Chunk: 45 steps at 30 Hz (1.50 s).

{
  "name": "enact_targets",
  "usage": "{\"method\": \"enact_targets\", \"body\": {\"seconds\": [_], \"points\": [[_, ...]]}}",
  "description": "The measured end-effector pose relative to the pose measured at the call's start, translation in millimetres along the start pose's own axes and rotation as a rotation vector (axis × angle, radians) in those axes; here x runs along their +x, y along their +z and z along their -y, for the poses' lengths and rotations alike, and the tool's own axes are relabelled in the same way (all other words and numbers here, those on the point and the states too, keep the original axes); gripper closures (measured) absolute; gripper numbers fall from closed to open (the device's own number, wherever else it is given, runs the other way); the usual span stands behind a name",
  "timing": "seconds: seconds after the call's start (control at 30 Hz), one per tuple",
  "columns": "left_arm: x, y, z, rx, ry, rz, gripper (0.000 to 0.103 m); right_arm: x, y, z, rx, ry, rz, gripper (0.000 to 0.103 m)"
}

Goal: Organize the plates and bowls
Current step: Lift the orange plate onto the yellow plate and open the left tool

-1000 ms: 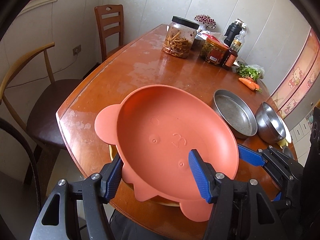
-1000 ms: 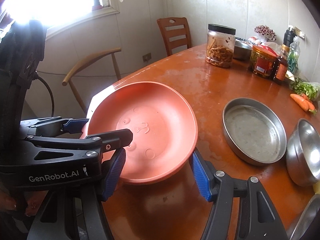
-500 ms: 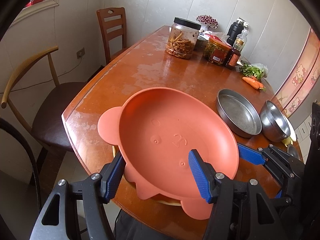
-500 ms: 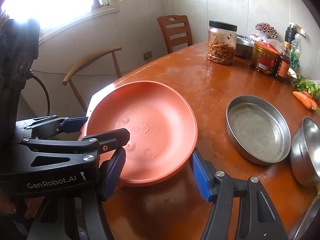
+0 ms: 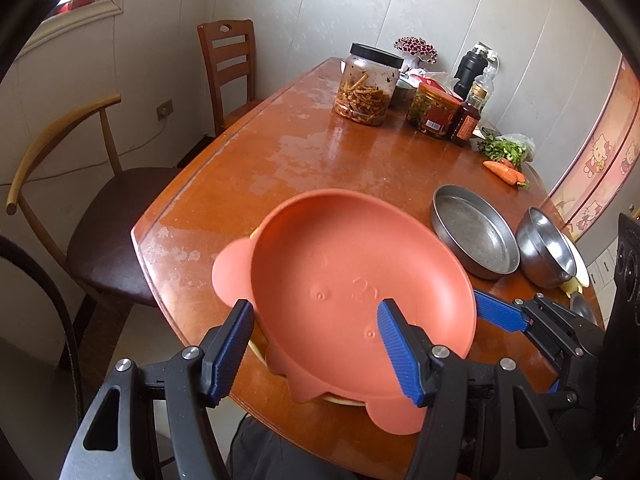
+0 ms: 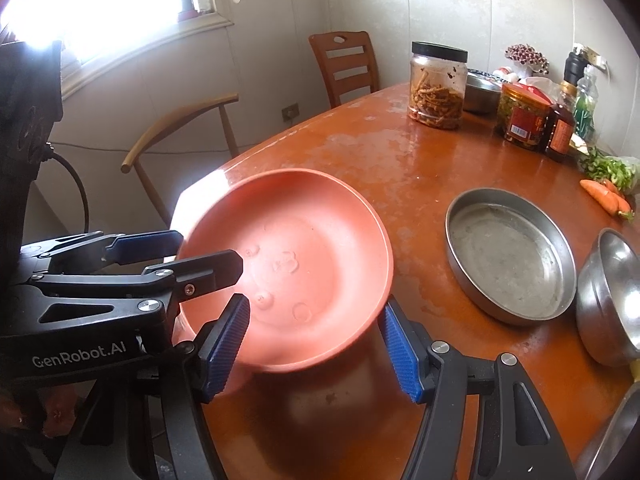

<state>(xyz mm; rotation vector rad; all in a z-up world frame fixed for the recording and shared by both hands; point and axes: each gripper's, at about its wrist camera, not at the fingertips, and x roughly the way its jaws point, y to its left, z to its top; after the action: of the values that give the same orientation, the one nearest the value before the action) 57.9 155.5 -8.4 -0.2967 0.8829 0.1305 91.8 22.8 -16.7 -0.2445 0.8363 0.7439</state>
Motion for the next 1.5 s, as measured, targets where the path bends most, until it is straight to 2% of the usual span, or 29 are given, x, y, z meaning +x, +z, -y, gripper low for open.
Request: {"method": "enact_targets", "body": {"seconds": [0.5, 0.73, 0.83, 1.03, 1.33, 1.5], "points": [[-7, 2, 0, 0.001, -0.009, 0.032, 0.039, -14, 0, 7, 0.019, -0.008, 0.034, 0.034], [-18, 4, 0, -0.007, -0.029, 0.072, 0.039, -28, 0, 38, 0.107, -0.032, 0.058, 0.034], [-19, 4, 2, -0.003, -0.039, 0.071, 0.039, -30, 2, 53, 0.132, -0.074, 0.064, 0.034], [-17, 4, 12, 0.027, -0.044, 0.058, 0.039, -20, 3, 77, 0.16, -0.126, 0.027, 0.034], [-15, 6, 26, 0.068, -0.05, 0.048, 0.039, 3, 9, 81, 0.094, -0.158, -0.014, 0.035], [-16, 3, 33, 0.087, -0.054, 0.039, 0.039, 8, 5, 79, 0.054, -0.155, -0.043, 0.047]]}}
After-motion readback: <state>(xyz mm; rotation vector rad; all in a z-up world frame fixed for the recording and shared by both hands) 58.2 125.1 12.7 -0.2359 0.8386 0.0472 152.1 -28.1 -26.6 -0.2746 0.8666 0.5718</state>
